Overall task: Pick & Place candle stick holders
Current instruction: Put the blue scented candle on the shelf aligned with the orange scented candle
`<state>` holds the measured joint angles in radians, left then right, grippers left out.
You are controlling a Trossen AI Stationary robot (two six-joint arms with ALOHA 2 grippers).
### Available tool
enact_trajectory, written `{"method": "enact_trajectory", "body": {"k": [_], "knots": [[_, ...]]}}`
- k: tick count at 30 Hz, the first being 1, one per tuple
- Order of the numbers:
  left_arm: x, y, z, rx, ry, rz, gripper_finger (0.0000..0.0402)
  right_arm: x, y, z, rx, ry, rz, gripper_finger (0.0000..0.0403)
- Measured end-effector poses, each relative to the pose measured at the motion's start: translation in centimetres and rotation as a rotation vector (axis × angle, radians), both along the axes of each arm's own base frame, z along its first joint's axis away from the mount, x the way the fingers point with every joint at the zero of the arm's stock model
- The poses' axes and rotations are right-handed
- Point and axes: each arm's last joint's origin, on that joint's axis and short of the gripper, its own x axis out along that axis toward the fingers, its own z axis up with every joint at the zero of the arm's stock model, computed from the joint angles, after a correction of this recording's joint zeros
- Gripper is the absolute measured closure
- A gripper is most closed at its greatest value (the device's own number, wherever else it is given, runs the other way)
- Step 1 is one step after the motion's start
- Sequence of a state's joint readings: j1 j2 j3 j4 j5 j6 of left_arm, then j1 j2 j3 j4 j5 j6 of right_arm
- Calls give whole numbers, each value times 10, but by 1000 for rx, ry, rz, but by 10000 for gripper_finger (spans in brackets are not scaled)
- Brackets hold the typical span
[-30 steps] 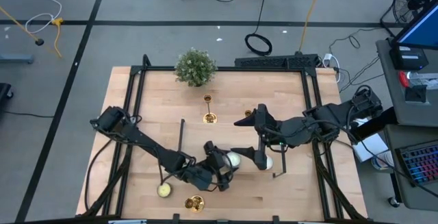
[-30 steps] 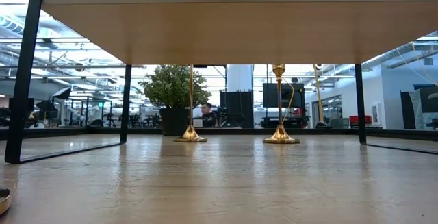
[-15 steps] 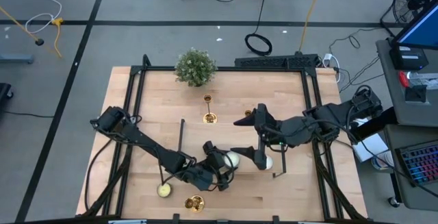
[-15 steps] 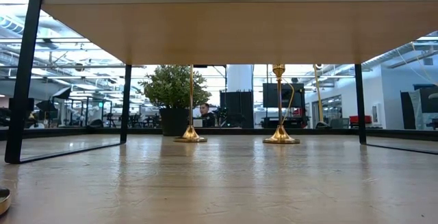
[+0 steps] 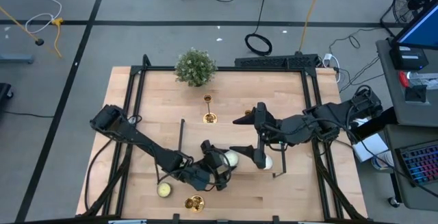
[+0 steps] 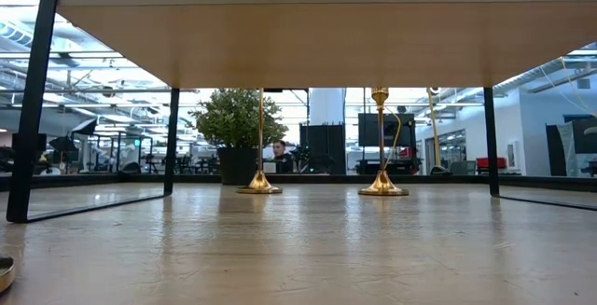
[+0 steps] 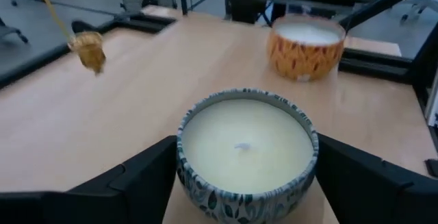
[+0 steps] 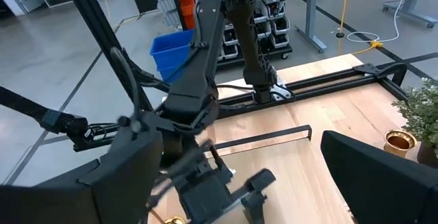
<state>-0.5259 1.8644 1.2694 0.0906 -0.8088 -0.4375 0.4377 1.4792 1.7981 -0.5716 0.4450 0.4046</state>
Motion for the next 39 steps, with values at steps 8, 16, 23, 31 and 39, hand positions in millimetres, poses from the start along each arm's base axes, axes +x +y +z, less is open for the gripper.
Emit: {"method": "enact_trajectory", "body": {"k": [8, 16, 23, 31, 39], "knots": [[-7, 4, 18, 1, -15, 0, 66, 2, -4, 2, 8, -20, -13, 9], [-13, 5, 11, -15, 50, 21, 84, 2, -4, 3, 7, -26, -12, 9], [-14, 2, 11, 4, 55, 9, 112, 3, -5, 3, 11, -27, -18, 9], [-15, 0, 10, -3, 54, 5, 89, 3, -5, 3, 11, -28, -19, 9], [-16, -2, 16, -6, 29, -4, 88, 4, -7, 3, 11, -27, -26, 9]]}}
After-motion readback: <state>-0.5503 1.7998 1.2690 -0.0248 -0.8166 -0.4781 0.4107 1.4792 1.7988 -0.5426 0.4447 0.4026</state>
